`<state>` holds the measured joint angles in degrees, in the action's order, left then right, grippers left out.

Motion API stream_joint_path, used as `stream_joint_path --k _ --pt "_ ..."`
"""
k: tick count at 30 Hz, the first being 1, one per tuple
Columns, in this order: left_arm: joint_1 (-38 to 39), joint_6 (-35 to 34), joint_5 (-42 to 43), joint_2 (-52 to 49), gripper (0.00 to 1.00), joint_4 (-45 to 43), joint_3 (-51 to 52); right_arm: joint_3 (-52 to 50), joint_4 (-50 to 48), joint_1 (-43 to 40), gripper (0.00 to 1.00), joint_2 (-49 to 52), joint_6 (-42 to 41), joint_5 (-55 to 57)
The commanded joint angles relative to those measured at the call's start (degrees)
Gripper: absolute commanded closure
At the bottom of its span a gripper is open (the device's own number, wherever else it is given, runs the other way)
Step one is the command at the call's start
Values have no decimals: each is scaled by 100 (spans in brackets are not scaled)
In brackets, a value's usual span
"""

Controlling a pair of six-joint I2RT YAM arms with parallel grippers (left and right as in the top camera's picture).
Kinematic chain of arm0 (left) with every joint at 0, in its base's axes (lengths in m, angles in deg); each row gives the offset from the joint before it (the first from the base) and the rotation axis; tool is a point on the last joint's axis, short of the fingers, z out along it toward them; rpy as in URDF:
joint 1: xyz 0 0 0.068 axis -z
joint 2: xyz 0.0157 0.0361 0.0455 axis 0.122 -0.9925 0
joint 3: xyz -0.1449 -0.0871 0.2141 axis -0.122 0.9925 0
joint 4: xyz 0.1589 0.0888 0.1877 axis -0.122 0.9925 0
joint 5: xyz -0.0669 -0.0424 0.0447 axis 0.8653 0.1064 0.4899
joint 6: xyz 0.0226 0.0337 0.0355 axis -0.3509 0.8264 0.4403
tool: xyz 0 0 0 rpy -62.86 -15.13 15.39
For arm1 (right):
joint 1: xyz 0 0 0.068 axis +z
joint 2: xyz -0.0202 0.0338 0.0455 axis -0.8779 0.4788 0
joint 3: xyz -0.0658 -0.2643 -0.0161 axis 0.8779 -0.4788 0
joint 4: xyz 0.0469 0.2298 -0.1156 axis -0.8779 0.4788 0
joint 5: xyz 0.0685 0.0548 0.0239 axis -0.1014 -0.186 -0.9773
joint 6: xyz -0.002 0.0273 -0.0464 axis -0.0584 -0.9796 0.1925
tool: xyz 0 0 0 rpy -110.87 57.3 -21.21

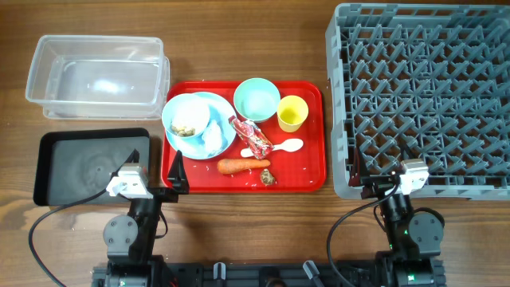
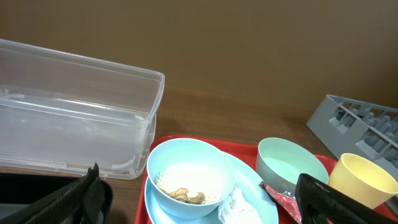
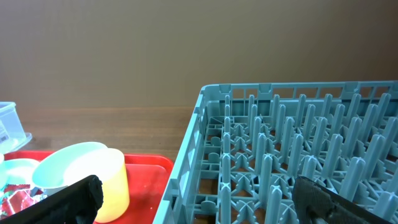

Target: Sort waste into correct bins and load items into the dishwasher rack

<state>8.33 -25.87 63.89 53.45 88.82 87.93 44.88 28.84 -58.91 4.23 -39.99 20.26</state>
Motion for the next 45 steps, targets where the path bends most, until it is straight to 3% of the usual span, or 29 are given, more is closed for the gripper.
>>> stream_joint_path --k 1,45 --pt "-37 7 85 28 0 17 26 -2 -15 24 0 -31 -68 59" --pt "-37 4 87 22 0 22 26 -4 -17 24 0 -31 -271 57"
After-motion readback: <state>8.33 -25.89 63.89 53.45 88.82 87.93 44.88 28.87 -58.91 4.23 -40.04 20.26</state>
